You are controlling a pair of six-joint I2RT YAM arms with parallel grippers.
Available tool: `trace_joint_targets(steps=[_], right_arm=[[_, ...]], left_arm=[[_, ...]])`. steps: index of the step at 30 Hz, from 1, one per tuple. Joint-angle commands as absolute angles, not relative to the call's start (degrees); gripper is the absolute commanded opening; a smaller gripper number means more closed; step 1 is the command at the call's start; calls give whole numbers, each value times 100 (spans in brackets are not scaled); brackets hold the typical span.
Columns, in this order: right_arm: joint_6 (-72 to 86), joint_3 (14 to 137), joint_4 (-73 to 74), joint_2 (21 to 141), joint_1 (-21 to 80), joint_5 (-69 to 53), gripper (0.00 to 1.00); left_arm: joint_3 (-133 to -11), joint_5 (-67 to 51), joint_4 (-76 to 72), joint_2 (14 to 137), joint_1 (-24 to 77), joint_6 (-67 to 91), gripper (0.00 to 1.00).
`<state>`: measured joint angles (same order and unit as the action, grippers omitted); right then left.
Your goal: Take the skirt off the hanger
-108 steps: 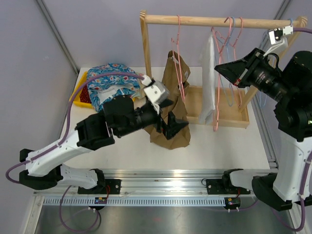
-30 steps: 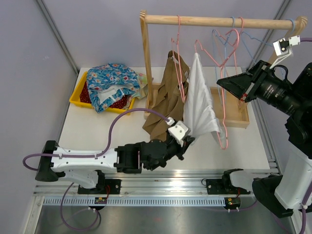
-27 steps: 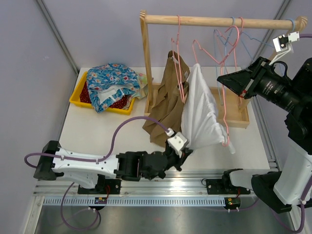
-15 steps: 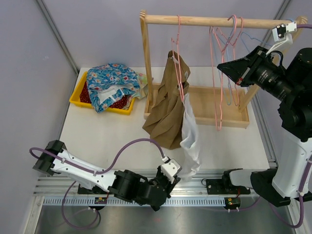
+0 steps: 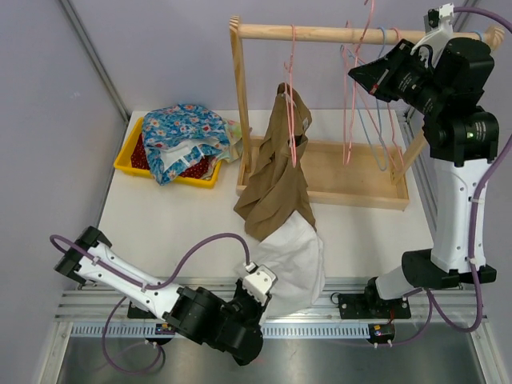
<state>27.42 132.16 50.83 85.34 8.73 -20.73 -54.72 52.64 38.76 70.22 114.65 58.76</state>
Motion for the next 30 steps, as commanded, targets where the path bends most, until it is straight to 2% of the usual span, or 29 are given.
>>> trace_joint_targets(steps=[1, 6, 12, 17, 19, 20, 21, 23, 24, 27, 28, 30], right_arm=[[3110, 13009, 3991, 8735, 476, -2319, 0], [3507, 12227, 3683, 8693, 281, -2856, 0], [3331, 11417, 3805, 8078, 281, -2839, 0], [3235, 11259, 4016, 7796, 272, -2866, 0], [3130, 11311, 4139, 7726, 272, -2830, 4], [3094, 11399, 4305, 7699, 281, -2743, 9], [3059, 11426, 4359, 7647, 273, -2725, 28], [2936, 11461, 4447, 7550, 272, -2681, 54], [2901, 11461, 4491, 7445, 272, -2628, 79], [2751, 11417, 4632, 7173, 272, -2339, 94], [2716, 11321, 4649, 7094, 272, -2260, 96], [2698, 11189, 4632, 6840, 281, -2083, 97]], left_arm=[[-6265, 6037, 5093, 6829, 11575, 6740, 0], [-7433, 6345, 6676, 6899, 11566, 7039, 0], [-9569, 7223, 8875, 7268, 11523, 6804, 0], [-10379, 7637, 8369, 7076, 10821, 4838, 0], [-10328, 7647, 7303, 6857, 10339, 3438, 0], [-10223, 7568, 6808, 6734, 10118, 2888, 0], [-9908, 7211, 5733, 6402, 9838, 2300, 0], [-9783, 6848, 5118, 6093, 9038, 1154, 0], [-9800, 6638, 4715, 6030, 8765, 873, 0], [-9940, 5963, 4204, 5994, 7588, 45, 0], [-10097, 5759, 4140, 6072, 6941, -417, 0], [-10274, 5120, 4061, 6231, 6288, -658, 0]])
